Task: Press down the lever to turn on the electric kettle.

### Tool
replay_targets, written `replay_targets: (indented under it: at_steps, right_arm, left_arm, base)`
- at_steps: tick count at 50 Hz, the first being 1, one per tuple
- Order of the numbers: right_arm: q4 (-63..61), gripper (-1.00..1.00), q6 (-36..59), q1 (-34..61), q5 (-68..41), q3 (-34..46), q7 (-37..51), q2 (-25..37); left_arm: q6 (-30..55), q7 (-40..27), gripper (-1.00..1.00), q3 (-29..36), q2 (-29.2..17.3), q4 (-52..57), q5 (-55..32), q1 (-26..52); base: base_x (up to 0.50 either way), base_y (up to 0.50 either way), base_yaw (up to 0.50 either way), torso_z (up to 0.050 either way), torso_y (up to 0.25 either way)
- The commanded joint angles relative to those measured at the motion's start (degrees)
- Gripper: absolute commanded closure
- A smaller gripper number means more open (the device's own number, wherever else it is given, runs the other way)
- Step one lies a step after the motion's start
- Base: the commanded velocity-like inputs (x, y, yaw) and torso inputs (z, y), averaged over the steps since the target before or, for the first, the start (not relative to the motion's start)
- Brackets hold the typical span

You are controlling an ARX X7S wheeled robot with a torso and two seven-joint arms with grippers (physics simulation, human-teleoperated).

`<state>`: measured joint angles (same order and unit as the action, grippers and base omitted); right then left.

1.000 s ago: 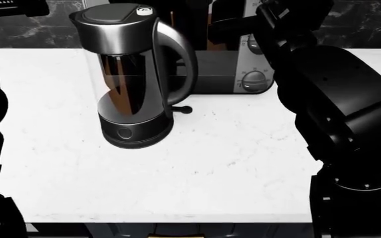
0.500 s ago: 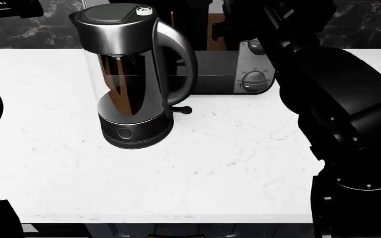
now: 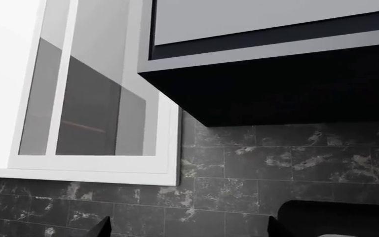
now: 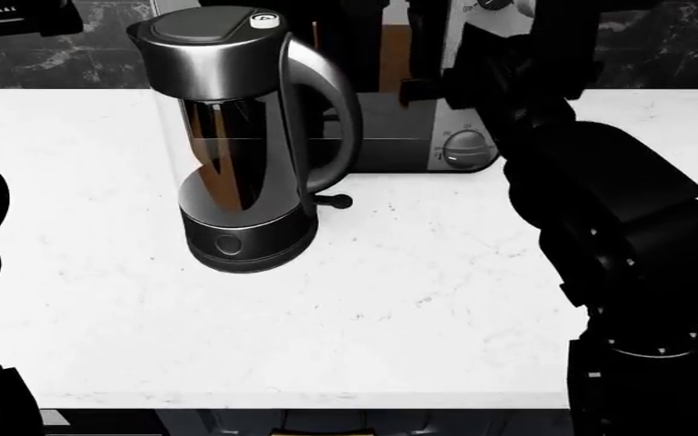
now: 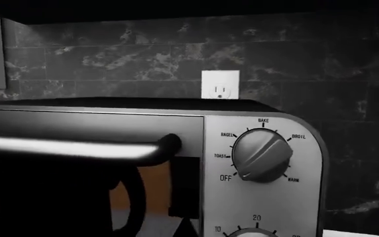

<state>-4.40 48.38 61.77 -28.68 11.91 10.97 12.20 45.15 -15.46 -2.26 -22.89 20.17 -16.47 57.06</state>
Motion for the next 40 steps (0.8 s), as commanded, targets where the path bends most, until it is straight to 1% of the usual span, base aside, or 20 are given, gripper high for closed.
replay_targets:
  at_steps: [1, 11, 31, 40]
  right_arm:
    - [0.6, 1.0, 0.0, -2.6, -0.6, -0.5, 0.7, 0.3]
    - [0.7, 1.0, 0.3, -3.9, -1.2, -1.3, 1.6, 0.3]
    - [-3.6, 1.0, 1.6, -9.6, -3.4, -2.8, 4.1, 0.4]
    - [-6.7, 1.0, 1.9, -12.3, -4.2, -1.7, 4.1, 0.6]
  left_arm:
    - [0.0, -0.1, -1.0, 0.0, -0.1, 0.0, -0.1, -0.1]
    - [0.0, -0.1, -1.0, 0.2, -0.2, -0.2, -0.2, 0.1]
    - [-0.2, -0.3, -1.0, 0.6, 0.1, -0.4, -0.5, 0.2]
    - [-0.4, -0.4, -1.0, 0.5, 0.1, -0.3, -0.7, -0.1]
  base:
    - [0.0, 0.0, 0.0, 0.0, 0.0]
    - [0.0, 0.0, 0.0, 0.0, 0.0]
    - [0.0, 0.0, 0.0, 0.0, 0.0]
    - [0.0, 0.0, 0.0, 0.0, 0.0]
